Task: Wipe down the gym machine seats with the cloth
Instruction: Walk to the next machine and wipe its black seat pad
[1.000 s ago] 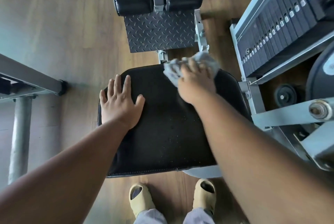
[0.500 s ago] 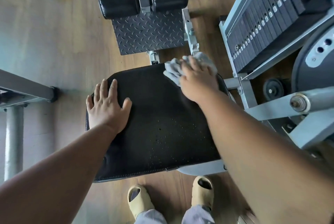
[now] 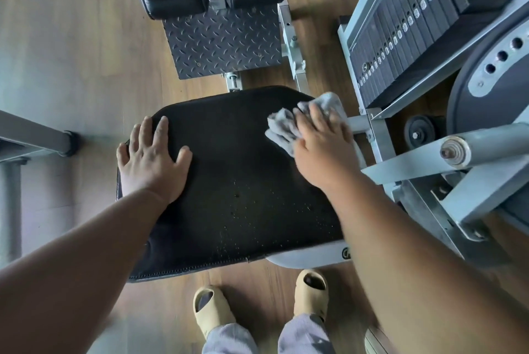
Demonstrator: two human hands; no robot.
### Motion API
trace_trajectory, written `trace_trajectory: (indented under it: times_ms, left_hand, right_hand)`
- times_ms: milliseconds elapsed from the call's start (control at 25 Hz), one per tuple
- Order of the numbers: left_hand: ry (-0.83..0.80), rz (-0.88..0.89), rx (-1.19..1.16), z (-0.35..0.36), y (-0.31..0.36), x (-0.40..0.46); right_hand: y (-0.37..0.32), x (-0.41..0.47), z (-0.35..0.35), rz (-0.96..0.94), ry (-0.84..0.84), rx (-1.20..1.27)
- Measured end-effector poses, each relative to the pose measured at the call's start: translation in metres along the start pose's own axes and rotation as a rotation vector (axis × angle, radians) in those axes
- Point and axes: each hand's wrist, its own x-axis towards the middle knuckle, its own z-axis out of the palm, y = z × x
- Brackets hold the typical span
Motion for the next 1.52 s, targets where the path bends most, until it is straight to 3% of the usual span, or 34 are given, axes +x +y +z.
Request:
trace_trajectory:
  times_ms: [80, 160, 280, 400, 520, 640, 760, 840, 920, 1040, 1120, 1240, 1360, 1520]
  left_hand:
    - [0.005, -0.001, -0.005, 0.0, -0.002, 0.0]
    - [-0.001, -0.001, -0.009, 0.0, -0.001, -0.001]
    - [0.006, 0.007, -0.024, -0.003, 0.001, 0.0]
    - [0.03, 0.002, -0.012, 0.0, -0.001, -0.002]
    - [0.019, 0.006, -0.012, -0.001, 0.001, -0.001]
    - [0.015, 0.002, -0.008, 0.0, -0.001, -0.001]
    - [0.004, 0.007, -0.018, -0.002, 0.0, 0.0]
    - [0.001, 0.008, -0.023, -0.002, 0.0, -0.001]
    - [0.012, 0.008, -0.018, -0.001, -0.001, -0.001]
    - [0.008, 0.014, -0.023, -0.002, 0.0, -0.001]
    - [0.008, 0.011, -0.024, -0.003, 0.0, -0.001]
    - [0.0, 0.013, -0.02, -0.003, -0.001, -0.002]
    - [-0.004, 0.018, -0.03, -0.003, -0.001, -0.001]
    - [0.009, 0.01, -0.036, -0.001, 0.0, -0.001]
  right_hand:
    - [-0.049, 0.014, 0.003, -0.076, -0.038, 0.036]
    - [-0.069, -0.007, 0.012, -0.293, -0.091, 0.024]
    - [-0.021, -0.073, 0.011, -0.446, -0.07, -0.021]
    - [0.041, -0.071, -0.004, -0.247, -0.05, -0.072]
    - [0.006, -0.02, -0.001, -0.082, -0.023, -0.043]
    - [-0.066, -0.021, 0.014, -0.247, -0.099, -0.008]
    - [-0.054, -0.087, 0.019, -0.471, -0.12, -0.032]
    - [-0.004, -0.113, 0.01, -0.439, -0.131, -0.076]
    - [0.039, -0.103, -0.002, -0.287, -0.103, -0.102]
    - [0.019, -0.055, 0.001, -0.132, -0.024, -0.077]
    - [-0.036, -0.043, 0.011, -0.158, -0.049, -0.057]
    - [-0.072, -0.09, 0.025, -0.399, -0.087, -0.022]
    - [-0.02, -0.141, 0.018, -0.44, -0.121, -0.035]
    - [0.042, -0.122, 0.001, -0.241, -0.032, -0.09]
